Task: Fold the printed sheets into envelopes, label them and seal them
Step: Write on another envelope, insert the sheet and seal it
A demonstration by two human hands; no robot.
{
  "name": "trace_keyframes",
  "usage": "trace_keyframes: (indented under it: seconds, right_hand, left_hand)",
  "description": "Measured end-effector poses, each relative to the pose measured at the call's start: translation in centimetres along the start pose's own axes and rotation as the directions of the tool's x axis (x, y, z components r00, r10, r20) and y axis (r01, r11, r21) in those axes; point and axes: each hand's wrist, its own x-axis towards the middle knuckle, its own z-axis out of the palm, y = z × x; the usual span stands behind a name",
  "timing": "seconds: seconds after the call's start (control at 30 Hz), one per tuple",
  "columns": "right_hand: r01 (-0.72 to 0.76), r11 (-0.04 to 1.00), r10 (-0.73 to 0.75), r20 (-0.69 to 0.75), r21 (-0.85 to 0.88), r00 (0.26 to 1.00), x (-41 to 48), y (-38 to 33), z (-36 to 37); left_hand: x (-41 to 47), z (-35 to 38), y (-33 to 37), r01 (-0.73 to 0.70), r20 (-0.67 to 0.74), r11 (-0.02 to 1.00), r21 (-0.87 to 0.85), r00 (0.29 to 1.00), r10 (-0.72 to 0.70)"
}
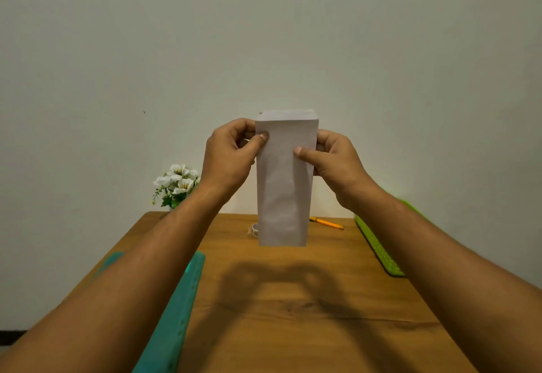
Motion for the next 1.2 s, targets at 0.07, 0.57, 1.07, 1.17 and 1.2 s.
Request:
trace_keyframes:
  seconds: [0.07, 0.57, 1.07, 1.17, 1.2]
  right_hand:
    - [0.034, 0.999, -0.034, -0.019, 0.024, 0.999, 0.2, -0.8, 0.0]
    - [-0.164, 0.981, 0.156, -0.077, -0.104, 0.985, -4.9, 8.4, 1.3]
    - [0.134, 0.904, -0.128, 0.043, -0.406, 0.991, -3.8, 5.2, 2.0]
    - [0.156, 0.898, -0.146, 0.055, -0.412, 0.988, -3.8, 5.0, 2.4]
    - [0.16, 0.897, -0.146, 0.064, -0.412, 0.987, -3.7, 4.9, 2.4]
  left_hand:
    - [0.5, -0.2, 0.9, -0.049, -0.006, 0.999, 0.007, 0.999, 0.049]
    - [-8.7, 0.1, -7.2, 0.241, -0.001, 0.967, 0.08, 0.97, -0.242]
    - [-6.2, 0.0, -4.1, -0.161, 0.173, 0.913, 0.374, 0.98, 0.102]
    - [-6.1, 0.0, -3.8, -0.176, 0.183, 0.908, 0.38, 0.977, 0.113]
    - [-6.0, -0.2, -3.7, -0.173, 0.183, 0.91, 0.376, 0.977, 0.11]
